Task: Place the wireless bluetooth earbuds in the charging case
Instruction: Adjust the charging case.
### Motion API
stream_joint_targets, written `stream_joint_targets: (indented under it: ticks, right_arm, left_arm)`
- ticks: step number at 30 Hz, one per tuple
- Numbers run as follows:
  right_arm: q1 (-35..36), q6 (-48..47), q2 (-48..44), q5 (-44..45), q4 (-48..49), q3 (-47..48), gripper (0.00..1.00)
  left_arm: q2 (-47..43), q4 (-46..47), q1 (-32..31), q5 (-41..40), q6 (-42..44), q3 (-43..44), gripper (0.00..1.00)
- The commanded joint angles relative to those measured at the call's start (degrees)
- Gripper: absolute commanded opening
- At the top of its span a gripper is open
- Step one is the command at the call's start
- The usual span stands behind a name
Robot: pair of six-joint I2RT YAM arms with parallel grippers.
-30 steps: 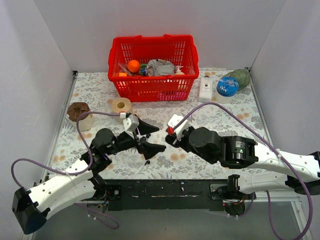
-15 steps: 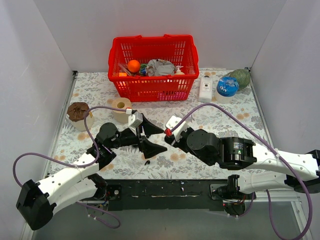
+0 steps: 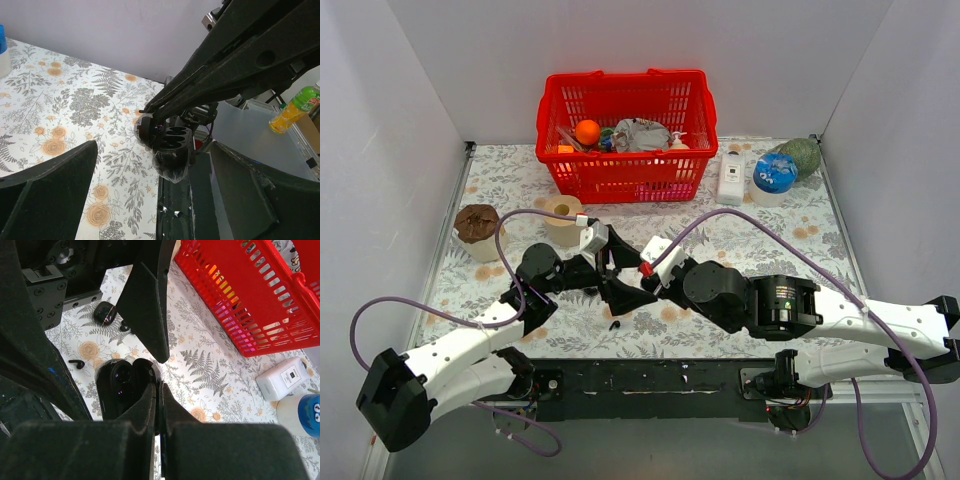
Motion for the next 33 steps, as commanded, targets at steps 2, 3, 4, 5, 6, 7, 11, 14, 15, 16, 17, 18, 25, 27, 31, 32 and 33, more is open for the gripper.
stream_joint_targets:
  ticks: [2, 3, 4, 5, 6, 7, 11, 14, 15, 16, 17, 18, 25, 27, 31, 32, 33]
  right_arm:
    - [0.61, 0.25, -0.14, 0.28, 3.6, 2.97, 0.01]
    - [0.7, 0.25, -0.14, 0.28, 3.77, 3.06, 0.01]
    - [0.61, 0.25, -0.14, 0.19, 3.77, 3.06, 0.01]
    - [0.7, 0.25, -0.23, 0.28, 3.69, 3.15, 0.01]
    - [0.79, 0.34, -0.06, 0.19, 3.68, 3.32, 0.01]
    - [0.79, 0.25, 0.03, 0.19, 3.77, 3.41, 0.01]
    - [1.22, 0.25, 0.47, 0.19, 3.68, 3.68, 0.01]
    - [1.31, 0.34, 0.73, 0.37, 3.51, 3.68, 0.01]
    - [1.49, 0.34, 0.82, 0.46, 3.6, 3.76, 0.01]
    - [1.49, 0.34, 1.0, 0.46, 3.51, 3.85, 0.01]
    - [1.58, 0.34, 0.91, 0.63, 3.33, 3.77, 0.01]
    - [1.66, 0.34, 1.0, 0.63, 3.33, 3.85, 0.01]
    - [1.93, 0.34, 1.09, 1.16, 3.25, 4.12, 0.01]
    - [2.02, 0.34, 1.0, 1.16, 3.07, 4.03, 0.01]
    - [2.19, 0.51, 1.09, 1.25, 3.07, 3.94, 0.01]
    - [2.28, 0.6, 1.17, 1.16, 3.07, 3.94, 0.01]
    - [2.37, 0.6, 1.26, 1.33, 3.16, 3.85, 0.01]
  left_arm:
    - [1.06, 1.56, 0.32, 2.47, -0.27, 1.99, 0.96]
    - [1.24, 1.47, 0.32, 2.74, -0.18, 1.82, 0.94]
    - [1.33, 1.39, 0.32, 3.0, -0.09, 1.82, 0.93]
    - [1.41, 1.3, 0.32, 3.27, 0.0, 1.64, 0.92]
    - [1.42, 1.04, 0.32, 3.53, 0.17, 1.64, 0.89]
    - [1.68, 1.03, 0.32, 3.62, 0.17, 1.56, 0.87]
    - [2.03, 1.91, 0.32, 3.88, -0.18, 1.55, 0.81]
    - [2.56, 2.61, 0.32, 4.15, -0.61, 1.55, 0.78]
    - [2.56, 2.96, 0.32, 4.15, -0.7, 1.64, 0.78]
    - [2.64, 3.32, 0.32, 4.06, -0.97, 1.56, 0.79]
    - [2.65, 3.49, 0.32, 4.06, -1.14, 1.55, 0.79]
    - [2.65, 3.67, 0.32, 4.06, -1.32, 1.55, 0.79]
    - [3.0, 2.36, 0.32, 4.41, -0.71, 2.43, 0.75]
    - [3.17, 2.35, 0.32, 5.02, -0.62, 2.26, 0.63]
    - [3.87, 2.61, 0.32, 5.81, -1.23, 2.26, 0.41]
    - [4.05, 2.7, 0.32, 5.99, -1.32, 2.17, 0.36]
    - [4.14, 3.05, 0.32, 5.91, -1.32, 2.17, 0.34]
